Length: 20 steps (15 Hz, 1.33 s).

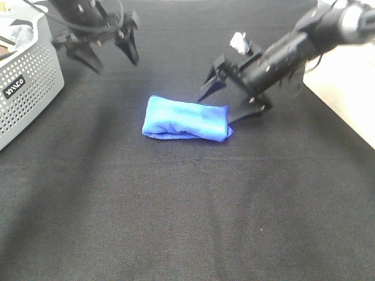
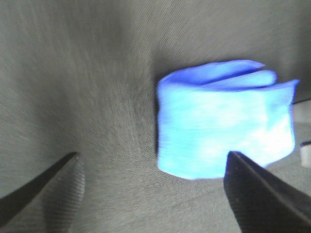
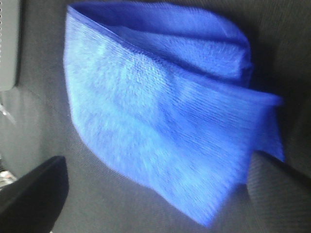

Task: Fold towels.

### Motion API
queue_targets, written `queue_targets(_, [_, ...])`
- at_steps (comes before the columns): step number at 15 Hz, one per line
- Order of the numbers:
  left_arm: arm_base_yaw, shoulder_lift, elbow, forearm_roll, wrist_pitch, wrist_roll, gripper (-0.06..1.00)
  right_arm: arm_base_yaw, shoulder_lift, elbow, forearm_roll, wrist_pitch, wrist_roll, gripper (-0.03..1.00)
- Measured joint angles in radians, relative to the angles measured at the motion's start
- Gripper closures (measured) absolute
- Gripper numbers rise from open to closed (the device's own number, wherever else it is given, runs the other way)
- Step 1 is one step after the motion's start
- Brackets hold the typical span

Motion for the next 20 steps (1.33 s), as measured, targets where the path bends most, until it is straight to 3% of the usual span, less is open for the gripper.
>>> queue_targets(4, [-0.057,-0.132,0.0,0.122,0.001,0.018,0.19,0.0,-0.165,0.0,-0.157,0.052,0.091,0.03])
queue_targets(5, [-0.057,-0.132,0.0,0.122,0.001,0.018,0.19,0.0,-0.165,0.0,-0.157,0.052,0.091,0.03])
queue_targets(6, [-0.084,-0.178,0.006,0.155,0.002,0.027,0.19,0.0,-0.217,0.0,-0.221,0.108,0.118,0.03])
queue_targets(8, [-0.117,-0.264,0.086,0.198,0.001,0.042,0.19,0.0,-0.287,0.002,-0.276,0.137,0.146,0.03])
queue_targets(13, [-0.148,-0.571,0.531,0.257,0.002,0.044,0.19,0.0,-0.576,0.222,-0.369,0.14,0.16,0.03])
queue_targets(16, [-0.149,-0.839,0.867,0.257,0.003,0.044,0.19,0.0,-0.804,0.459,-0.423,0.137,0.172,0.03])
queue_targets(17, [-0.149,-0.99,1.032,0.256,-0.012,0.044,0.19,0.0,-0.921,0.578,-0.433,0.111,0.173,0.03])
queue_targets(20, [-0.149,-1.314,1.328,0.249,-0.041,0.044,0.19,0.0,-1.197,0.852,-0.475,0.031,0.173,0.03])
